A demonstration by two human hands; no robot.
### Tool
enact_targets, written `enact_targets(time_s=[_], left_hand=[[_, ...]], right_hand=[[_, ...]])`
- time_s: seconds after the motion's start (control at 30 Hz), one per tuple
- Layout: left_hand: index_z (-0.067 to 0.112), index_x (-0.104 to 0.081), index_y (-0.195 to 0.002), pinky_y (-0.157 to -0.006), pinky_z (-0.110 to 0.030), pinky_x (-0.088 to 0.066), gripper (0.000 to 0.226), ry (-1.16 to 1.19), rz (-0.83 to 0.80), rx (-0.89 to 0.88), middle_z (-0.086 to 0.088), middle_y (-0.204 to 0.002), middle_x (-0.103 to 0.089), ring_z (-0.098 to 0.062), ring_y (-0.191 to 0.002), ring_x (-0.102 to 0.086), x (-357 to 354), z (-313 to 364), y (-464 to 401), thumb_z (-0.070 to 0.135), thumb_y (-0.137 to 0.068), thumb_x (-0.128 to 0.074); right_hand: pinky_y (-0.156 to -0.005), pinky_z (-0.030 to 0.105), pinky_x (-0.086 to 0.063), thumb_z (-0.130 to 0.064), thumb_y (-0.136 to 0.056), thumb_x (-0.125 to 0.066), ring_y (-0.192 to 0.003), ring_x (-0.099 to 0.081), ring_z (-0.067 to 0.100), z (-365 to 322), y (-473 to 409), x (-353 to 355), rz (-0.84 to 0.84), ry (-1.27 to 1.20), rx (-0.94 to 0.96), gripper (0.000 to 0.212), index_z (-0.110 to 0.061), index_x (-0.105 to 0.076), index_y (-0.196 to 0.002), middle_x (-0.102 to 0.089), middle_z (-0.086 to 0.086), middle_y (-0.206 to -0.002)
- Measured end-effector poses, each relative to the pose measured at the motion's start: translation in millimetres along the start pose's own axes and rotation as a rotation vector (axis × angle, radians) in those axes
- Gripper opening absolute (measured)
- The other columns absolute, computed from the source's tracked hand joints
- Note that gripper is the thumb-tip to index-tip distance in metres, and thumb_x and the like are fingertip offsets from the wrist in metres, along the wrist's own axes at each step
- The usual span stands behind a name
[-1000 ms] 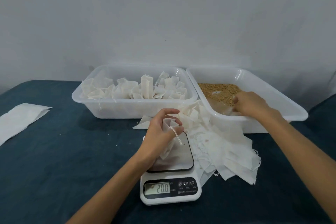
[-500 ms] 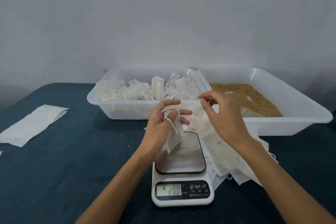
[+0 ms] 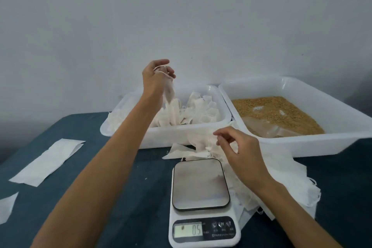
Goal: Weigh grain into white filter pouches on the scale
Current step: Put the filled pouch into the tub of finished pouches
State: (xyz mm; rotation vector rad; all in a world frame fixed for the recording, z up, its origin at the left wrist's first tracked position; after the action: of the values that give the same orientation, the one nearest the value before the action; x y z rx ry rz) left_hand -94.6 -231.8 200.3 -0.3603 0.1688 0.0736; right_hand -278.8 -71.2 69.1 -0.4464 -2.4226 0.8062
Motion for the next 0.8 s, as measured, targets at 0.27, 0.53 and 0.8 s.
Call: enact_targets(time_s=[0.27,0.53,0.8], left_hand=[[0.001,-0.067,-0.108,-0.062,-0.021,-0.046,0.045,-0.348,-0.175,0.183,-0.008,-0.080,-0.060,-0.019,-0.076,-0.057,36.4,-58.8,17.2,-0.021,-0.090,-0.032],[0.009,-0.070,-0.092,-0.076,-0.024,-0.050,0.058,-0.377,0.007,0.062,-0.005,-0.074,-0.058,-0.018,-0.077,-0.059,49.6,-57.4,6.1,-0.023,-0.076,-0.024],[0.012,-0.073,-0.107,-0.072,-0.026,-0.050,0.053,-0.723,-0.306,0.069,0.000,-0.109,-0.068,-0.021,-0.105,-0.062,53.1,-64.5,27.5,-0.021,-0.075,-0.046]], right_hand=[[-0.077,0.006,-0.045,-0.011,-0.096,-0.065,-0.088,-0.067,0.002,-6.3,1.6,-0.9,-0.005,-0.014,0.040,0.017,-0.024,-0.071,-0.105,-0.069,-0.018,-0.088],[-0.077,0.005,-0.045,-0.012,-0.096,-0.065,-0.089,-0.067,0.001,-4.8,0.2,0.4,0.003,-0.012,0.022,0.016,-0.025,-0.071,-0.105,-0.069,-0.020,-0.088],[-0.077,0.005,-0.045,-0.011,-0.096,-0.066,-0.087,-0.067,0.000,-3.0,0.0,1.0,0.004,-0.013,0.029,0.016,-0.023,-0.071,-0.105,-0.068,-0.021,-0.086]])
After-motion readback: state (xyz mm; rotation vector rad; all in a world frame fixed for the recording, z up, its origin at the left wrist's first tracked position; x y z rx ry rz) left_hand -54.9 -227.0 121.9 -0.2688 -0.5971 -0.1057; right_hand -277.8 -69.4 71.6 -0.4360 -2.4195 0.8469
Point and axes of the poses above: each hand's wrist, its own y-axis away from the middle knuckle, its own x-axis out of the back of the hand, z = x × y, the point moved 1 cm from there along -y, towards the middle knuckle
